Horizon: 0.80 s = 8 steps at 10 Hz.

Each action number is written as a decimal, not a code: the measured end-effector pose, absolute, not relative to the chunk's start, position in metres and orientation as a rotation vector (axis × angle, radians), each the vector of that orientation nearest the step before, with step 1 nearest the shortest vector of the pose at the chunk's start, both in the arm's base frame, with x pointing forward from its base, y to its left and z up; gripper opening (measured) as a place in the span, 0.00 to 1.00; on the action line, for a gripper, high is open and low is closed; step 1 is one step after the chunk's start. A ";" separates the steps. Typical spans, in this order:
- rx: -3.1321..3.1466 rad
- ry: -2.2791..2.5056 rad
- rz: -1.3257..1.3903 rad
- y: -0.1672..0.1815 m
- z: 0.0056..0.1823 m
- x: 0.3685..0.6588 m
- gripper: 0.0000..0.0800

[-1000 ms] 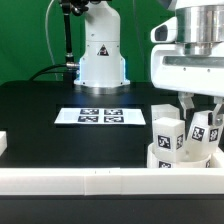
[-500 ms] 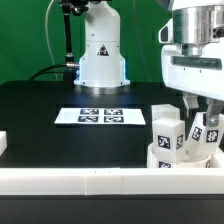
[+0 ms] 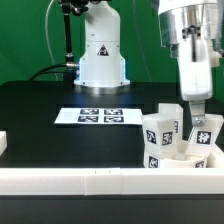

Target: Assemble stool

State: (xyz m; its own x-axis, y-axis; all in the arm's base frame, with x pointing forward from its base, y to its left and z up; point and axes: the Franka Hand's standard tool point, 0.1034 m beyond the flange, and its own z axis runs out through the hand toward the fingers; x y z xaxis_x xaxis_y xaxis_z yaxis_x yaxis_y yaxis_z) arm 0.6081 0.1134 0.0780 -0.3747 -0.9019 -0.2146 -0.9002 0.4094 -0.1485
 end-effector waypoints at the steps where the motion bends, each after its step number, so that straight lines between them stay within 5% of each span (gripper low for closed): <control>1: -1.472 2.458 0.003 0.115 0.078 0.608 0.42; 8: -1.084 2.612 0.070 0.112 0.076 0.606 0.42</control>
Offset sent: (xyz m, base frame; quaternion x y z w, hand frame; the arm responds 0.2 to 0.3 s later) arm 0.0000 0.0000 0.0000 0.0000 0.0000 0.1938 0.9810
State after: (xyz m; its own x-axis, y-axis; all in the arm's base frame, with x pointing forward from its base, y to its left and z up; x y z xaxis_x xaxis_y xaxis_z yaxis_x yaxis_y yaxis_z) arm 0.6061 0.1118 0.0764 -0.6650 -0.6829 -0.3024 -0.6982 0.7122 -0.0730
